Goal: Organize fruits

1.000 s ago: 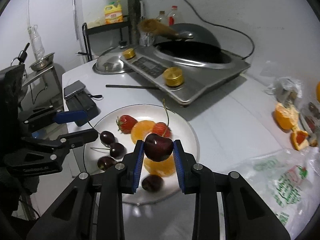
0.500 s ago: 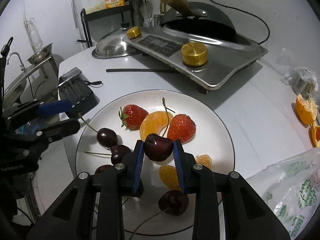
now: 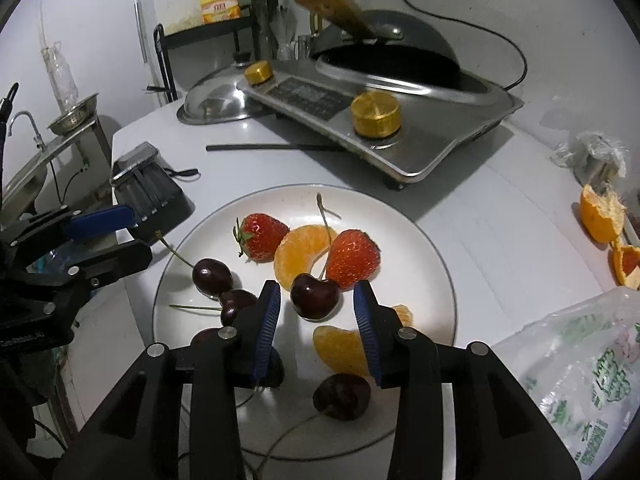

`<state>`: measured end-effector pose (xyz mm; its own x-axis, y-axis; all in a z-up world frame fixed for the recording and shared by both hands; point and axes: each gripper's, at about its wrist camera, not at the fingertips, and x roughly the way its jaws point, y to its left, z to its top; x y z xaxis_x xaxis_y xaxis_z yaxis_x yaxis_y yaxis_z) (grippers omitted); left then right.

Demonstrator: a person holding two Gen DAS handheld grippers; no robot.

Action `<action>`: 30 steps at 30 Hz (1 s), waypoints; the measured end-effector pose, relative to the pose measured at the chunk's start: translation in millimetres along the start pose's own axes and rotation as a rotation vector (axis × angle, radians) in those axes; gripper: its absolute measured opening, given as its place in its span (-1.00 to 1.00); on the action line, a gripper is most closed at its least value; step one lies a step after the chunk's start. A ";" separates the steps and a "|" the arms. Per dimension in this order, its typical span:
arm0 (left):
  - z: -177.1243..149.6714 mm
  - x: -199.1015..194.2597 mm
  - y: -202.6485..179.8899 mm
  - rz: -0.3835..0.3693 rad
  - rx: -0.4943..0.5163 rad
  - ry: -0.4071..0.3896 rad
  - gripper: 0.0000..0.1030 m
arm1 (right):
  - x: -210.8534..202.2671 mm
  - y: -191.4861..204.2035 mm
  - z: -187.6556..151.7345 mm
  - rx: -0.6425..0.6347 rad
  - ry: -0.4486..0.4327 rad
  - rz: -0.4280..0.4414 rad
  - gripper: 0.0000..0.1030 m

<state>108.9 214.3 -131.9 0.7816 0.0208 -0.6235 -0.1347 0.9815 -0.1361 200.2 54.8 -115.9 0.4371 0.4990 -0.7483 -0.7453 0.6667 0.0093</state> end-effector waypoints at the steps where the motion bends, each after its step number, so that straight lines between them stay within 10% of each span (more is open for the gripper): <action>1: 0.5 -1.8 -2.3 0.001 0.002 -0.003 0.13 | -4.5 -1.2 -0.6 0.004 -0.006 -0.003 -0.22; 16: 9.4 -45.1 -60.3 -0.030 0.065 -0.096 0.69 | -96.2 -22.3 -26.1 0.061 -0.131 -0.070 -0.21; 30: 16.1 -81.2 -129.1 -0.065 0.140 -0.169 0.76 | -170.4 -46.9 -65.7 0.121 -0.219 -0.135 -0.20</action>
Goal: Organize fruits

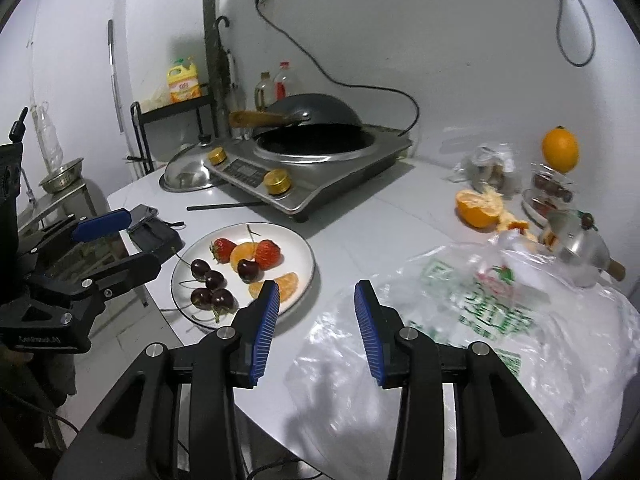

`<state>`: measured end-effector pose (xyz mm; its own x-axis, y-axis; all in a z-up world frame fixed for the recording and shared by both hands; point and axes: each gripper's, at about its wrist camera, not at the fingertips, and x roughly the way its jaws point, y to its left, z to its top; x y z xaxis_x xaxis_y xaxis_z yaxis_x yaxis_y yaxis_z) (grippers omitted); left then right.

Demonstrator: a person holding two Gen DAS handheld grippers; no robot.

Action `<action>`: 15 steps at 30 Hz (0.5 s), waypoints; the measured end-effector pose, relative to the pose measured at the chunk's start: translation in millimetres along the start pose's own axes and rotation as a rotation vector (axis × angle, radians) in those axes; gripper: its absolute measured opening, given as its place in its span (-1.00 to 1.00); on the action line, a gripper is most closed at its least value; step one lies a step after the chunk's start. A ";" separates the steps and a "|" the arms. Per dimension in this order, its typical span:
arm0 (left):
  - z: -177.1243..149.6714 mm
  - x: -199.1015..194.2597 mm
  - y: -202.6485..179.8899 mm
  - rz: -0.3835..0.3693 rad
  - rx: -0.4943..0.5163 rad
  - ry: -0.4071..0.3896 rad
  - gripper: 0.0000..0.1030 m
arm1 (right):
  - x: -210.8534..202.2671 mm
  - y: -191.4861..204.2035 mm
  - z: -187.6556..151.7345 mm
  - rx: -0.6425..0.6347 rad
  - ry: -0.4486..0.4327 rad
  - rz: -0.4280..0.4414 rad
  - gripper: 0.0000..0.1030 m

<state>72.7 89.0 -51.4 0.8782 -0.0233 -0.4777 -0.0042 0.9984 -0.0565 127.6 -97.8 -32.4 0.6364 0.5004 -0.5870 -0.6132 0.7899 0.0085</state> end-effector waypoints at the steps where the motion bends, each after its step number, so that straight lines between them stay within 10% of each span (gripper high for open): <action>1: 0.4 -1.9 -3.4 -0.001 0.003 -0.003 0.85 | -5.6 -3.1 -2.0 0.004 -0.006 -0.007 -0.20; 15: 14.3 -28.4 -65.0 -0.072 0.032 -0.046 0.94 | -72.4 -43.6 -28.3 0.067 -0.071 -0.116 -0.19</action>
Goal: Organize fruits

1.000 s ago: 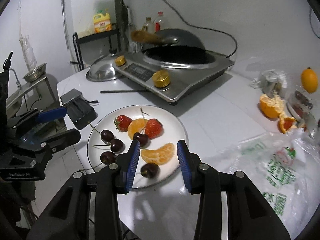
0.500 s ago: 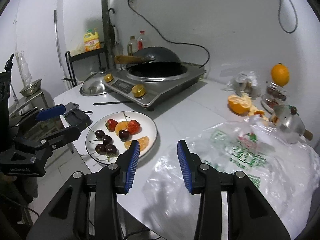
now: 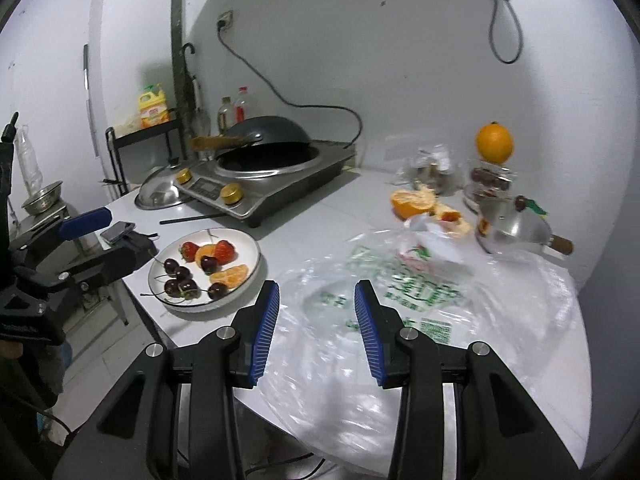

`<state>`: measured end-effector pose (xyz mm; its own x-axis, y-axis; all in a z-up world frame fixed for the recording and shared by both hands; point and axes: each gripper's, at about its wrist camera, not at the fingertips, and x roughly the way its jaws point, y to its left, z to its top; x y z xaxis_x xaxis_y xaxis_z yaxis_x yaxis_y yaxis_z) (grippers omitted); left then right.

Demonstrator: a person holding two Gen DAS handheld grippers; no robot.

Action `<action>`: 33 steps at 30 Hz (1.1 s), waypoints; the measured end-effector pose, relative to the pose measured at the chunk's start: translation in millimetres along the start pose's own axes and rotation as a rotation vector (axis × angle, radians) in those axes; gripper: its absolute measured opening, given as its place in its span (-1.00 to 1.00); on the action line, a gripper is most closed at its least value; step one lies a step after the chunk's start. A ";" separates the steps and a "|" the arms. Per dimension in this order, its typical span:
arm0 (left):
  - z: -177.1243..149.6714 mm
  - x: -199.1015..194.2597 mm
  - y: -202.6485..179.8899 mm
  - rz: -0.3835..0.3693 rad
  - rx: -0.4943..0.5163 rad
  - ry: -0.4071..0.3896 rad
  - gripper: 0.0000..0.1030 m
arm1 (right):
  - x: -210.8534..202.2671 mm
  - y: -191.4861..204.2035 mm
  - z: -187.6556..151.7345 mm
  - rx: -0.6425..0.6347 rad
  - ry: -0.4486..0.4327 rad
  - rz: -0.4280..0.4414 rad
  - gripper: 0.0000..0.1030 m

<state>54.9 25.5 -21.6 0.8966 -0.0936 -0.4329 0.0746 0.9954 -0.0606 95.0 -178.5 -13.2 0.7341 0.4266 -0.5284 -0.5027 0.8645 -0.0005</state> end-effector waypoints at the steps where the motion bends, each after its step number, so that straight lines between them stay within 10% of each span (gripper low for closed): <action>1: 2.1 -2.3 -4.3 0.001 0.002 -0.006 0.94 | -4.3 -2.9 -0.1 0.004 -0.007 -0.009 -0.19; 4: 8.8 -9.5 -13.4 0.001 0.003 -0.026 0.94 | -20.0 -9.9 0.1 0.016 -0.038 -0.027 0.12; 33: 116.2 -99.8 -46.6 0.043 0.063 -0.329 0.99 | -131.5 -19.2 77.4 -0.018 -0.351 -0.143 0.41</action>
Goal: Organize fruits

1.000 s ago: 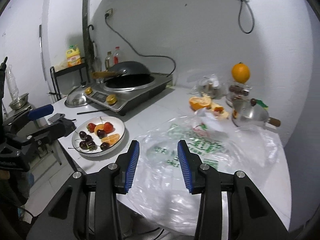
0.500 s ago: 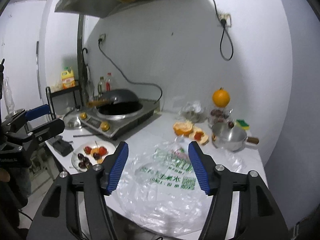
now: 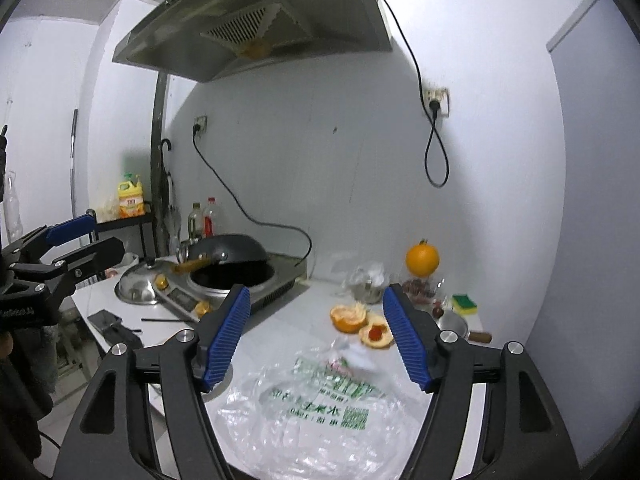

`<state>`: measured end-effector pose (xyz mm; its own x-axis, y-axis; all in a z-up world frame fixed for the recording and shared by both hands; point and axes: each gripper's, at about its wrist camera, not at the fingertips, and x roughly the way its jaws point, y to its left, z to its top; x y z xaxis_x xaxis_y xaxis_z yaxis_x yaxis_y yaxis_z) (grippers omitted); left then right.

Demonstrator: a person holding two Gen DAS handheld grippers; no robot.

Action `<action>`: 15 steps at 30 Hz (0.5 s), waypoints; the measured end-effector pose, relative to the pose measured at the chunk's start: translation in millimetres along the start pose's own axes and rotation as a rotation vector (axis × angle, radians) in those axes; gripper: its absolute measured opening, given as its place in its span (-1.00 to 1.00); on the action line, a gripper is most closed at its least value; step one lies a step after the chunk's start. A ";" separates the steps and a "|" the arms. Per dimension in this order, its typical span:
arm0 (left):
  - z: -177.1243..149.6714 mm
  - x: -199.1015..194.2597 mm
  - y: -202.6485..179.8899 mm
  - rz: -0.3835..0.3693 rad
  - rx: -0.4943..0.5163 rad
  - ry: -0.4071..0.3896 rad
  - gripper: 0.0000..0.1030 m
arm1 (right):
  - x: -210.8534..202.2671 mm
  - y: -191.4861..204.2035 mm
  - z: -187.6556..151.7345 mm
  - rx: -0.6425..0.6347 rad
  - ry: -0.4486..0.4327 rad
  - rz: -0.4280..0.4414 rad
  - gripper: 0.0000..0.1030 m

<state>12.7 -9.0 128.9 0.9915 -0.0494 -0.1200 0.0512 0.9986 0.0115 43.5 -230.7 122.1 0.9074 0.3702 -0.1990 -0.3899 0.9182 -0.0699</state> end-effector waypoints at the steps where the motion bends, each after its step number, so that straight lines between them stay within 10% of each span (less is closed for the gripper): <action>1: 3.2 -1.3 0.0 0.010 0.004 -0.007 0.99 | -0.7 -0.8 4.3 0.000 -0.009 -0.005 0.41; 15: 30.5 -11.8 6.0 0.061 0.008 -0.056 0.99 | -5.5 -0.3 30.3 0.007 -0.038 -0.031 0.50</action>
<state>4.9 -3.0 160.7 0.9980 0.0101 -0.0628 -0.0085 0.9997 0.0248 43.3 -228.7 152.8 0.9243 0.3465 -0.1599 -0.3606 0.9302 -0.0688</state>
